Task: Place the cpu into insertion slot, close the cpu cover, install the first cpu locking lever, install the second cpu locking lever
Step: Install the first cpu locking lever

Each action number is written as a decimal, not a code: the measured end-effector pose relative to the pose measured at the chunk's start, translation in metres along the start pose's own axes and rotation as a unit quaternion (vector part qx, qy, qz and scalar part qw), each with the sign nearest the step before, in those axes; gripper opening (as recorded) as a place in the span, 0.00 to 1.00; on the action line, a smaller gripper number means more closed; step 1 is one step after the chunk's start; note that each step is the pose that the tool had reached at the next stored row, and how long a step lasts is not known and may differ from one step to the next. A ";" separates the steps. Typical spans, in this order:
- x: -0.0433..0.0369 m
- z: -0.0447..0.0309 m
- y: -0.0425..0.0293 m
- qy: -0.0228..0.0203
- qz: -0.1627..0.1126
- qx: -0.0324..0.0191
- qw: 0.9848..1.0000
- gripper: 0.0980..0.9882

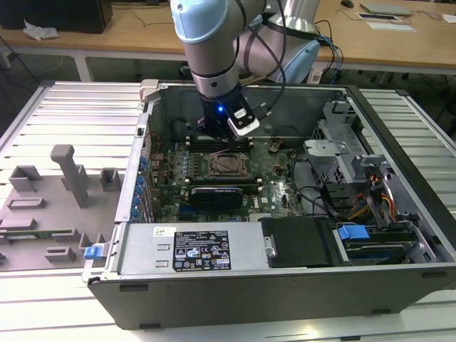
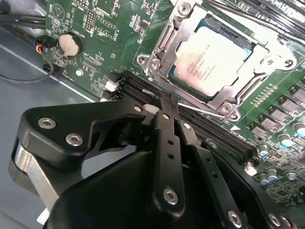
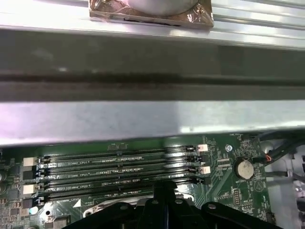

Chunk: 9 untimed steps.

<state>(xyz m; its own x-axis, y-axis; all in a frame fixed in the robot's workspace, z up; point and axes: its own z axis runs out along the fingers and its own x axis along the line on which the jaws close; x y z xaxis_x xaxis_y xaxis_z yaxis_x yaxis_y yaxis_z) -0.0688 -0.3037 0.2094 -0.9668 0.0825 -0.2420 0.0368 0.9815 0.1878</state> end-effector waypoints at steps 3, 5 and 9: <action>0.0009 0.0024 0.0008 -0.004 0.021 0.006 1.000 0.01; 0.0013 0.0030 0.0030 -0.005 0.024 0.006 1.000 0.01; 0.0019 0.0040 0.0054 -0.006 0.028 0.008 1.000 0.01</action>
<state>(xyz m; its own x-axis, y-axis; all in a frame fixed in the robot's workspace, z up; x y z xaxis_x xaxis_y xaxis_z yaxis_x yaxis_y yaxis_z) -0.0694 -0.2976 0.2062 -0.9601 0.1393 -0.2424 0.0947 0.9778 0.1869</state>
